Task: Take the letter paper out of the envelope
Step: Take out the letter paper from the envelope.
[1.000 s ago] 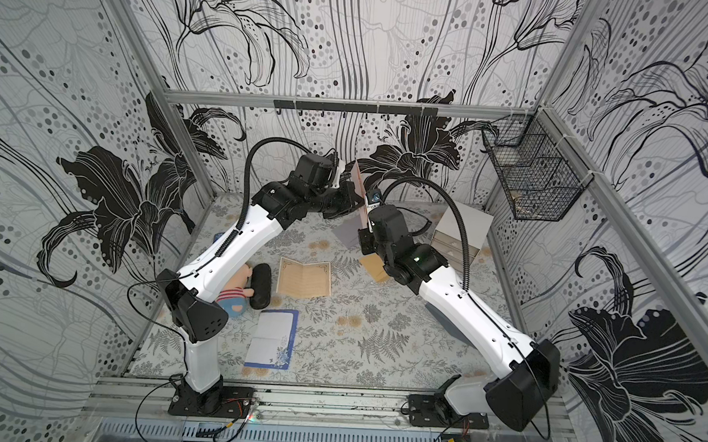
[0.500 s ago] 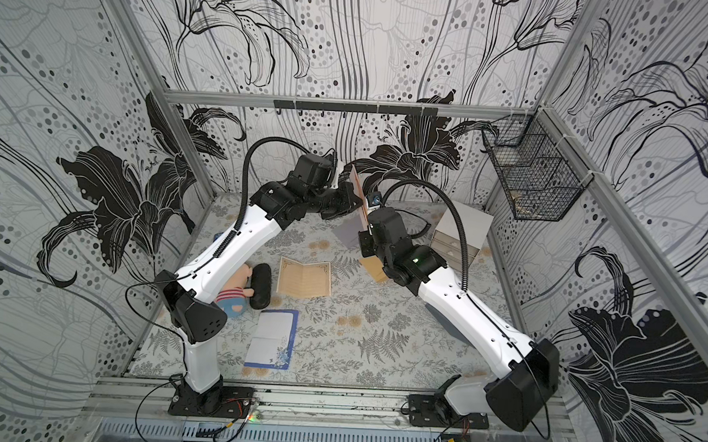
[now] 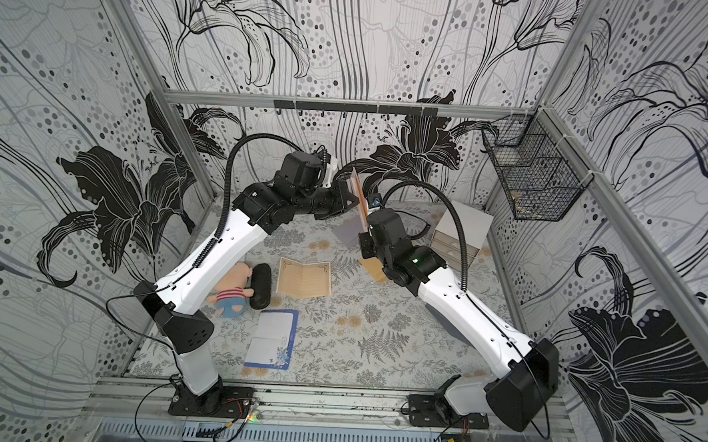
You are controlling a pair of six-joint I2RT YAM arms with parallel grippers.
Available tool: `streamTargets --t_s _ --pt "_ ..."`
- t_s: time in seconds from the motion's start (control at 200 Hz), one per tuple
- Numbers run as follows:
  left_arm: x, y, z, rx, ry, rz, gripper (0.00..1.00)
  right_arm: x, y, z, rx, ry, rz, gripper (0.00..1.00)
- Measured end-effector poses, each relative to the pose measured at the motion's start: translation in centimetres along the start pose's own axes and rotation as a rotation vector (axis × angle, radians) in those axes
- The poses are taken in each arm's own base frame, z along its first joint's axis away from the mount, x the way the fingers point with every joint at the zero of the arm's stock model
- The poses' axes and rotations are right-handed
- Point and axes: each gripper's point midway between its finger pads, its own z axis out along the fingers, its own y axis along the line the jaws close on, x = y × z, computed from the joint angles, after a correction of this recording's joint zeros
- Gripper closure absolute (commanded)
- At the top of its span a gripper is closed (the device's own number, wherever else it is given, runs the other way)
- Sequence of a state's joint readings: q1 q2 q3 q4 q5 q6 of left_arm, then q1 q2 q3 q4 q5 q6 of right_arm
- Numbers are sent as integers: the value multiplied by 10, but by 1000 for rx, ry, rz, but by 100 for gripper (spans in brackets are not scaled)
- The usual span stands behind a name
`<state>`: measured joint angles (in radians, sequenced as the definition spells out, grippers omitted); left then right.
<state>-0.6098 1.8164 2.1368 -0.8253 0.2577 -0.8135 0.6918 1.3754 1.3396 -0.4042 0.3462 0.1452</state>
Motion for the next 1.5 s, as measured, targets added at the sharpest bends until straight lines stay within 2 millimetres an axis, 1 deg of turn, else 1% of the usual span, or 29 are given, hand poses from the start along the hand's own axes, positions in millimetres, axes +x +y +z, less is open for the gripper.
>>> streamTargets --t_s 0.11,0.25,0.32,0.425,0.556,0.651,0.746,0.861,1.046,1.186,1.377,1.502 --pt "3 5 3 -13 8 0 86 0 0 0 0 0 0 100" --pt "3 5 3 -13 9 4 85 0 0 0 -1 0 1 100" --pt "3 5 3 -14 10 8 82 -1 0 -1 -1 -2 1 100" --pt "4 5 3 -16 12 11 80 -2 -1 -4 -2 -6 3 100" --pt "5 7 4 -21 16 18 68 -4 -1 -7 -3 -13 5 100" --pt "7 10 7 -31 25 17 63 -4 -1 -8 -5 -12 3 100" --pt "8 12 10 -36 31 16 53 -3 1 -8 -8 -12 1 100" --pt "8 13 11 -37 33 23 46 -2 2 -8 -10 -8 -2 100" --pt "7 9 10 -32 31 25 46 -2 2 -8 -10 -6 -4 100" --pt "7 9 11 -36 34 29 51 -2 2 -8 -11 -6 -5 100" --pt "5 12 24 -49 47 38 56 -1 14 -12 -33 -10 -23 100" --pt "8 17 33 -62 61 39 59 -2 13 -14 -26 -16 -24 100"
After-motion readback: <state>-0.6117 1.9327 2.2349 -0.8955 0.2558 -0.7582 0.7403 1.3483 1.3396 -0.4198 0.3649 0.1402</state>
